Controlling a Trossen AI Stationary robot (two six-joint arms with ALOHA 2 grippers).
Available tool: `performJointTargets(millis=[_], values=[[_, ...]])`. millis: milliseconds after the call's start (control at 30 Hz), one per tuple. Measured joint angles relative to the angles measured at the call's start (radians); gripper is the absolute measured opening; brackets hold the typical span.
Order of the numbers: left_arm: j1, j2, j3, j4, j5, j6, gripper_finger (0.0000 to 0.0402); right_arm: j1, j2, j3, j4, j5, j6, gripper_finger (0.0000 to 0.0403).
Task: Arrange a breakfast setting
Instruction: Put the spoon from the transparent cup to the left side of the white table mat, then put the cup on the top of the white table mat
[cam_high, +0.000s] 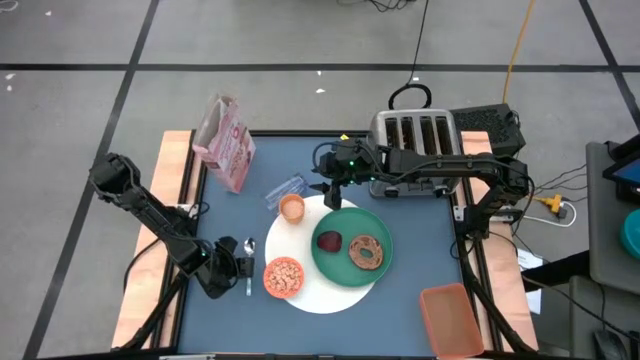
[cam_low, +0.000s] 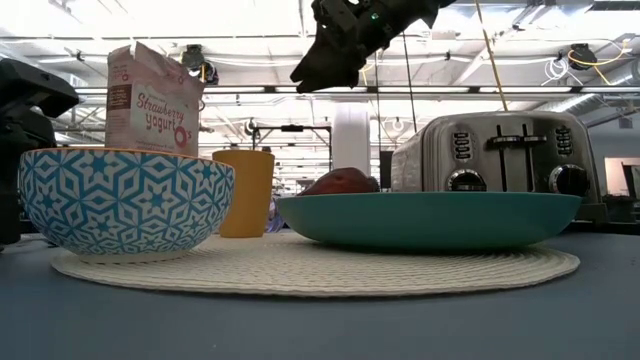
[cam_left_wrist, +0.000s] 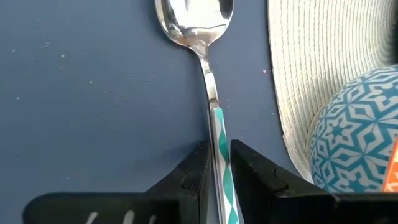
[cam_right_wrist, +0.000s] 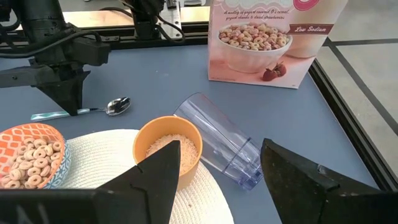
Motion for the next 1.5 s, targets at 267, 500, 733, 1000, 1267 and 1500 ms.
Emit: performJointTargets(millis=[267, 500, 733, 1000, 1267, 1500], values=[[0.001, 0.0, 0.0, 0.0, 0.003, -0.008, 0.0072, 0.0, 0.0, 0.0, 0.0, 0.0, 0.0, 0.0212], [0.002, 0.0, 0.0, 0.0, 0.003, -0.01, 0.0072, 0.0, 0.0, 0.0, 0.0, 0.0, 0.0, 0.0212], [0.013, 0.0, 0.005, -0.004, 0.027, 0.008, 0.0073, 0.0, 0.0, 0.0, 0.001, 0.0, 0.0, 0.0212], [0.014, -0.001, 0.006, 0.003, 0.025, 0.006, 0.0126, 0.0, 0.0, 0.0, 0.013, 0.0, 0.0, 0.0212], [0.014, -0.004, 0.006, 0.028, 0.02, -0.017, 0.017, 0.0, 0.0, 0.0, 0.014, 0.0, 0.0, 0.0212], [0.008, -0.006, 0.095, -0.09, 0.03, 0.024, 0.0171, 0.0, 0.0, 0.0, 0.042, 0.0, 0.0, 0.0212]])
